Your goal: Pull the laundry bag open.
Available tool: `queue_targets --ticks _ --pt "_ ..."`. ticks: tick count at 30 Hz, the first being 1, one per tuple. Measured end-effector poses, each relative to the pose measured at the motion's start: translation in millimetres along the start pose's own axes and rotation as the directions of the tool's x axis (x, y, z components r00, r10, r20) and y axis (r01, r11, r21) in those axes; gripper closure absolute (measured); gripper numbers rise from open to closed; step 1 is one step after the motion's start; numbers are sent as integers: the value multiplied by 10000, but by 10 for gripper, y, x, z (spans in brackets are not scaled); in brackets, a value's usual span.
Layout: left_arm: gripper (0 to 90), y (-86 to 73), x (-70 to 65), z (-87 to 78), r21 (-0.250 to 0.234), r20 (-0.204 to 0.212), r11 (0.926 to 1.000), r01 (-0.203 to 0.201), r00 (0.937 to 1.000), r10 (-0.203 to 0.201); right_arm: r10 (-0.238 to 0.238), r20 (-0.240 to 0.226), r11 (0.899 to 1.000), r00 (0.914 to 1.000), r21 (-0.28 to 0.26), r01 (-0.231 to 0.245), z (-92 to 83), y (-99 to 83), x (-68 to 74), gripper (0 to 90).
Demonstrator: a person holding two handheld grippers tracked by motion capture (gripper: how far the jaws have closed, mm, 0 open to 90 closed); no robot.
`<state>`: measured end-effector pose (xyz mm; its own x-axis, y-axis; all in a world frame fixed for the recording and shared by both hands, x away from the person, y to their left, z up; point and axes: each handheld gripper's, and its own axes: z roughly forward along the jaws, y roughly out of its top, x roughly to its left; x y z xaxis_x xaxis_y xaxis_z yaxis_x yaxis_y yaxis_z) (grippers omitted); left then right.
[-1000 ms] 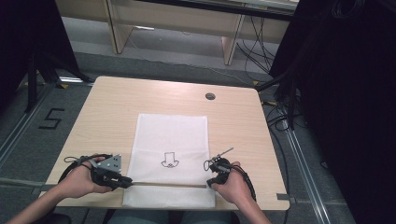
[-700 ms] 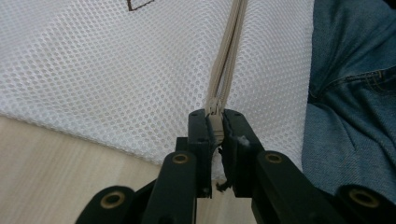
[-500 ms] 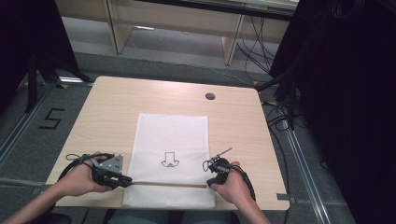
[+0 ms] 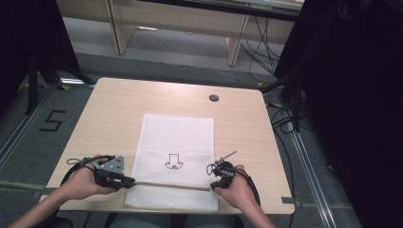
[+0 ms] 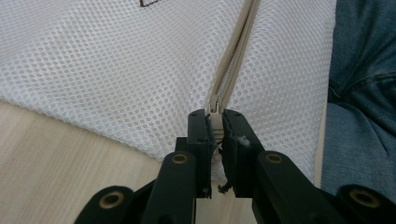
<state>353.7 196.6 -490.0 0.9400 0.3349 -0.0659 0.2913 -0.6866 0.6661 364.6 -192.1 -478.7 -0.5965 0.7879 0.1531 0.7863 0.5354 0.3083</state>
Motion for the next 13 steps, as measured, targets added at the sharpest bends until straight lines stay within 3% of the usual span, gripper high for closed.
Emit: queue_targets --ticks 3,4,6,7,8,9,12,13 --pt "808 -18 -10 9 -275 15 9991 322 9995 -322 31 -407 9996 9992 -262 -42 -3 -7 -30 868" --pt "793 -28 -4 1 -282 -155 9990 359 9992 -364 122 -424 9993 9990 -352 -137 -16 -8 -31 853" --pt "711 -41 -1 -10 -553 -447 9964 636 9968 -661 32 -370 9985 9993 -551 -52 -69 -1 -43 821" --pt "665 -44 3 -33 -719 -564 9946 747 9953 -788 344 -230 9963 9991 -774 -361 -109 -5 -24 804" --pt "630 -43 6 -66 -989 -671 9910 902 9930 -971 212 -239 9921 9995 -1232 -240 -132 -3 -35 779" --pt "594 -38 2 -103 -1417 -810 9834 1138 9887 -1261 463 -263 9893 9986 -1375 -495 -172 -8 -28 763" --pt "510 -34 47 -199 -2835 -1181 9450 1631 9720 -2032 273 -64 9761 9996 -2154 -281 -235 -34 -98 730" --pt "487 -35 79 -237 -3049 -1261 9337 1877 9638 -2350 415 -156 9736 9990 -2238 -439 -254 -42 -111 716"
